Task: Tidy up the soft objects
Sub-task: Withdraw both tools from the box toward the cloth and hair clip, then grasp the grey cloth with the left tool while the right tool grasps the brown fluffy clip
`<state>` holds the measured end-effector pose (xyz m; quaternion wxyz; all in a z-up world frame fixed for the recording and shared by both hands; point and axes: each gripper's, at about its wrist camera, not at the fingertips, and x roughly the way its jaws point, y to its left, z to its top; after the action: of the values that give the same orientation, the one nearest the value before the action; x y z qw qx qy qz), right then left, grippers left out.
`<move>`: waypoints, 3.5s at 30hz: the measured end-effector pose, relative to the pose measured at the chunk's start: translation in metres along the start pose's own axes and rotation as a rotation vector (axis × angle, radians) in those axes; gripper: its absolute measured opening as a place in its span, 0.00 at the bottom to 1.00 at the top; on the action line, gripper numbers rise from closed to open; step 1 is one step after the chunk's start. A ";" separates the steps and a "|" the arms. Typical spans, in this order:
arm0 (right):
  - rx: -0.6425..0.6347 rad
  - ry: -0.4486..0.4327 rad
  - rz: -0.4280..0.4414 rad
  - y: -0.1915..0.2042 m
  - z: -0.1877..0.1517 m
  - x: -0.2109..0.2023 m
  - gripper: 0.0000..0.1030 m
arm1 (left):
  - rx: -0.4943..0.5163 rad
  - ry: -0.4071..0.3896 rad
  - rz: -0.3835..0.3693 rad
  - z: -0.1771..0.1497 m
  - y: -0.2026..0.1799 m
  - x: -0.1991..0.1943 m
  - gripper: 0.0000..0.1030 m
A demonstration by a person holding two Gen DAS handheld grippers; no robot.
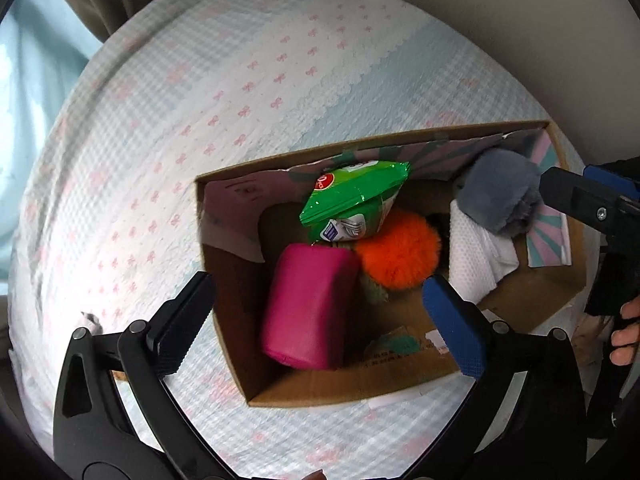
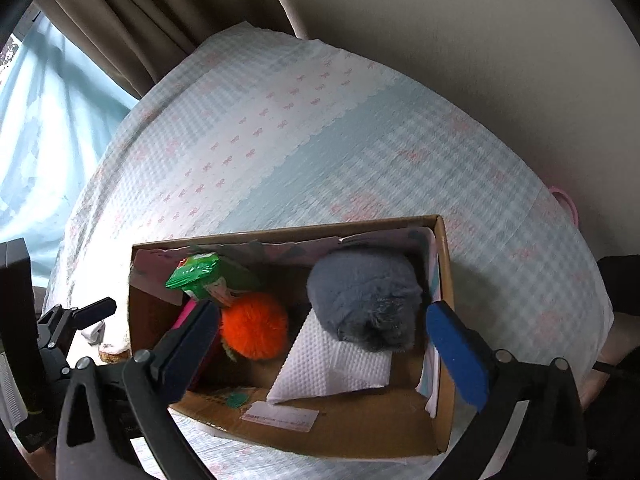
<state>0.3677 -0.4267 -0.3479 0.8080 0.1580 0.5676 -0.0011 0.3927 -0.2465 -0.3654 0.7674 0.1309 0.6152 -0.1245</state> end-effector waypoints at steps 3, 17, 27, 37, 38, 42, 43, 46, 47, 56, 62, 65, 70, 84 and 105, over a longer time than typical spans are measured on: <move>-0.015 -0.019 -0.011 0.005 -0.003 -0.012 1.00 | -0.012 -0.025 -0.012 -0.005 0.001 -0.016 1.00; -0.091 -0.199 -0.106 0.052 -0.029 -0.130 1.00 | -0.057 -0.244 -0.016 -0.044 0.031 -0.139 1.00; -0.169 -0.327 -0.095 0.124 -0.088 -0.205 1.00 | -0.128 -0.381 0.021 -0.118 0.083 -0.228 1.00; -0.238 -0.343 -0.011 0.210 -0.147 -0.224 1.00 | -0.231 -0.432 0.074 -0.213 0.169 -0.271 1.00; -0.255 -0.337 -0.015 0.223 -0.154 -0.221 1.00 | -0.246 -0.432 0.079 -0.223 0.180 -0.271 1.00; -0.281 -0.311 0.023 0.256 -0.173 -0.207 1.00 | -0.294 -0.423 0.099 -0.257 0.221 -0.266 1.00; -0.282 -0.304 0.032 0.263 -0.177 -0.202 1.00 | -0.298 -0.420 0.105 -0.264 0.229 -0.264 1.00; -0.282 -0.275 0.058 0.286 -0.186 -0.183 1.00 | -0.306 -0.395 0.129 -0.281 0.256 -0.254 1.00; -0.281 -0.262 0.064 0.294 -0.190 -0.175 1.00 | -0.308 -0.388 0.131 -0.285 0.266 -0.249 1.00; -0.259 -0.142 0.098 0.347 -0.197 -0.090 1.00 | -0.292 -0.318 0.120 -0.281 0.330 -0.188 1.00; -0.261 -0.050 0.102 0.378 -0.182 -0.021 1.00 | -0.263 -0.258 0.066 -0.257 0.367 -0.122 1.00; -0.261 -0.005 0.097 0.387 -0.174 0.016 1.00 | -0.241 -0.213 0.051 -0.246 0.385 -0.080 0.99; -0.233 0.095 0.083 0.394 -0.169 0.088 1.00 | -0.204 -0.158 0.034 -0.232 0.407 -0.016 0.99; -0.136 0.283 0.065 0.395 -0.160 0.203 0.84 | -0.119 -0.026 -0.005 -0.200 0.421 0.102 0.76; -0.138 0.200 0.134 0.396 -0.150 0.158 0.48 | -0.179 -0.074 0.015 -0.188 0.421 0.044 0.06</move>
<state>0.3580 0.0166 -0.4385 0.7545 0.1391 0.6322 0.1078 0.3790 0.2127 -0.4279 0.7993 0.0616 0.5939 -0.0680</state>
